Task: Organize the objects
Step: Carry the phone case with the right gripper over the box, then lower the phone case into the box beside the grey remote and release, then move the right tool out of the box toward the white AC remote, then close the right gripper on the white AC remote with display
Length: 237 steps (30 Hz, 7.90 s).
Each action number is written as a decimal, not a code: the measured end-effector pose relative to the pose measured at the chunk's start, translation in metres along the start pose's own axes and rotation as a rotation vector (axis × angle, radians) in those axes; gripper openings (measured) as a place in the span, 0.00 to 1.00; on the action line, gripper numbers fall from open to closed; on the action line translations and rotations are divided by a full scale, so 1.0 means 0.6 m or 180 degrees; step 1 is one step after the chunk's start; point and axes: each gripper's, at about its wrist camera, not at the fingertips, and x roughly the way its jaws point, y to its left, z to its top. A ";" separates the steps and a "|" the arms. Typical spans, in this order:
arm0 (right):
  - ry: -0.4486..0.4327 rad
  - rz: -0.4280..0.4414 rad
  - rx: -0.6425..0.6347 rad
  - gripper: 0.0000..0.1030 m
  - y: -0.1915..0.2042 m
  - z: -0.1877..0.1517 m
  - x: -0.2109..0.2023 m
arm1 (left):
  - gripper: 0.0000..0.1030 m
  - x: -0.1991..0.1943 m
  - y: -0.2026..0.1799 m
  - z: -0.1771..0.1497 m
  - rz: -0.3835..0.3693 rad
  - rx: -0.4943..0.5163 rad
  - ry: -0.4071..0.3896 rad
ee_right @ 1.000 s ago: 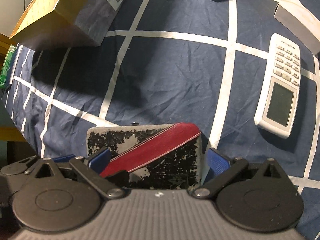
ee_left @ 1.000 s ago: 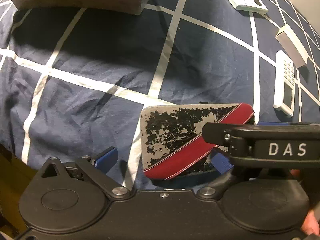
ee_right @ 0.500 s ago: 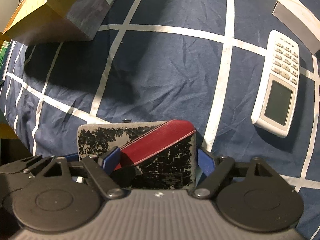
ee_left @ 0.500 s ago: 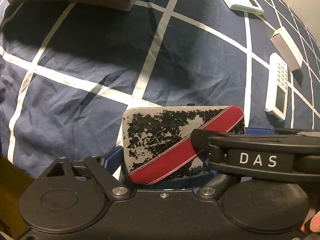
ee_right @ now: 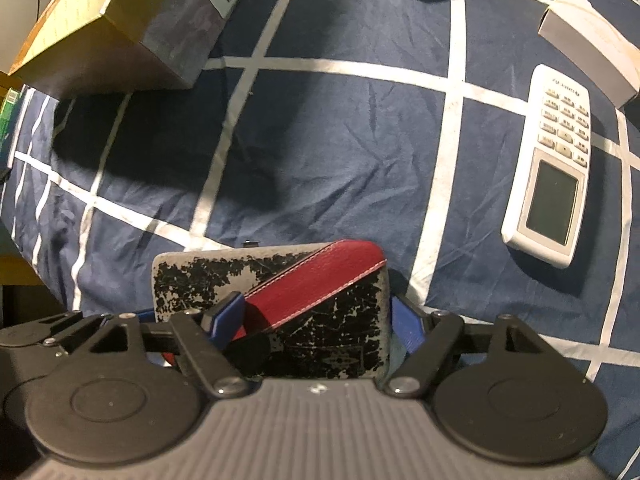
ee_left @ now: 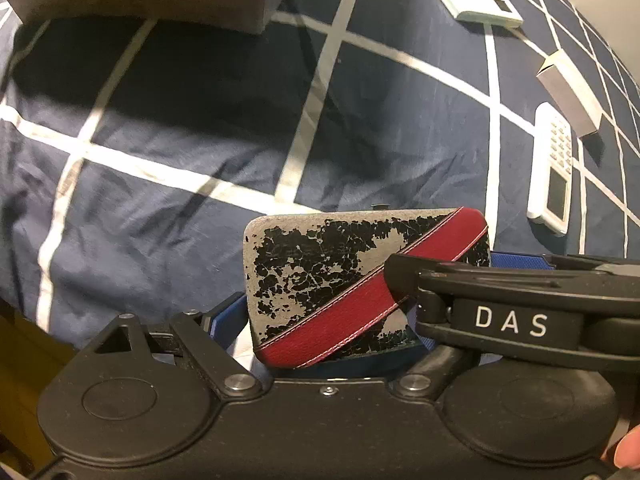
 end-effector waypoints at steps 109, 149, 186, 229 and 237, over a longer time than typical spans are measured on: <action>-0.0275 -0.0093 0.0945 0.76 0.322 0.460 0.119 | 0.83 -0.042 0.324 0.533 -0.0065 0.0906 0.0140; -0.1083 0.0039 0.0385 1.00 0.213 0.298 -0.167 | 1.00 -0.237 0.177 0.349 0.0247 0.0581 -0.0706; -0.0745 -0.0079 -0.0432 1.00 -0.175 0.331 -0.235 | 1.00 -0.087 -0.163 0.299 0.0565 -0.0160 -0.0751; 0.0259 0.0108 -0.0740 0.70 -0.243 0.524 0.008 | 0.97 0.120 -0.217 0.436 0.0115 -0.0683 -0.0222; 0.0270 0.0082 -0.0788 0.64 -0.236 0.527 0.005 | 0.81 0.119 -0.218 0.444 -0.0052 -0.0656 -0.0174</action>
